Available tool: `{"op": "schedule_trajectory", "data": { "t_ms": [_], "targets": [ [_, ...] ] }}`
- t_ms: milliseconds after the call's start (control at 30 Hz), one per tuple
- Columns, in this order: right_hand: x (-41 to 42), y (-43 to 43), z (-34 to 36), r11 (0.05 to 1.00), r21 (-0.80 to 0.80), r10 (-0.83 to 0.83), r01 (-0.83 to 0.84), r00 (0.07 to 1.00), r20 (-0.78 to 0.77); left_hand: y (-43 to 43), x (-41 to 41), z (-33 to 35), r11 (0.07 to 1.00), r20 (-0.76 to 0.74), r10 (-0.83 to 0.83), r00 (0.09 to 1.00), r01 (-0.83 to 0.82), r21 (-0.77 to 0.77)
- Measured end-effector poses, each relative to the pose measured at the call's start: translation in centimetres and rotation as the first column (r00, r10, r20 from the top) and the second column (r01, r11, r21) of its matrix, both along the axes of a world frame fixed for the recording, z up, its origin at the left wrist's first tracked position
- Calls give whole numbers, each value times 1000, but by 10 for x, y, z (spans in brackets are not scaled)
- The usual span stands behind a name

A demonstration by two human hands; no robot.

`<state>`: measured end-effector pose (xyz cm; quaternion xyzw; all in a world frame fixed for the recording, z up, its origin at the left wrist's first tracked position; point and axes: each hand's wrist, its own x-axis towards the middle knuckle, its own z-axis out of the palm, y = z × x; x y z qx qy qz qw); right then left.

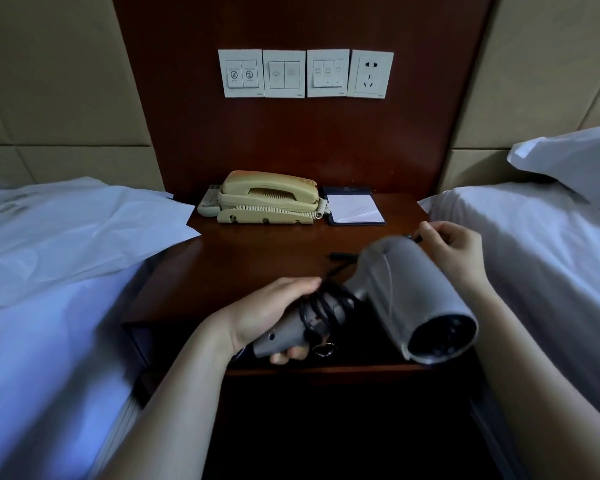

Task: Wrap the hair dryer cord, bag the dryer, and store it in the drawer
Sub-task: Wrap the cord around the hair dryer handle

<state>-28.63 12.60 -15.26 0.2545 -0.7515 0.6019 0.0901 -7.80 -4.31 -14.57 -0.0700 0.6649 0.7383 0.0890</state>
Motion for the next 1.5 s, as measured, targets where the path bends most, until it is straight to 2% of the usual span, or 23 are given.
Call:
{"op": "schedule_trajectory", "data": {
  "t_ms": [133, 200, 300, 433, 567, 733, 833, 933, 1100, 1233, 1367, 1500],
  "targets": [
    [-3, -1, -6, 995, 65, 69, -69, 998, 7, -9, -12, -4, 971, -5, 38, 999, -36, 235],
    [-3, -3, -12, 986, 161, 62, -52, 996, -60, -15, -17, -6, 950, -27, 120, 992, -107, 293],
    [2, -6, -14, 941, 330, 111, -70, 988, -108, -24, -23, -11, 924, -69, 323, 944, -298, 239],
    [18, -9, -9, 841, 507, 280, -191, 954, -106, -31, -25, -12, 825, -41, 530, 847, -504, 256],
    [39, -12, 3, 721, 625, 429, -299, 901, -64, -37, -23, -9, 706, 13, 665, 746, -635, 313],
    [78, -21, 14, 585, 732, 605, -348, 789, -109, -41, -21, -7, 564, 116, 766, 633, -747, 351],
    [93, -30, 13, 605, 722, 598, -337, 790, -132, -42, -21, -9, 534, 131, 789, 600, -775, 338],
    [102, -35, 13, 683, 668, 566, -296, 793, -227, -45, -23, -11, 530, 156, 783, 602, -777, 338],
    [97, -31, 14, 770, 576, 497, -274, 824, -273, -49, -26, -15, 631, 106, 733, 672, -730, 263],
    [96, -25, 19, 761, 619, 475, -196, 818, -324, -49, -25, -14, 557, 82, 811, 580, -806, 200],
    [100, -14, 34, 747, 664, 424, 21, 754, -501, -51, -18, -13, 464, 65, 876, 477, -872, 154],
    [105, -11, 41, 784, 610, 392, 115, 671, -630, -51, -12, -11, 453, -68, 891, 449, -890, 48]
  ]
}}
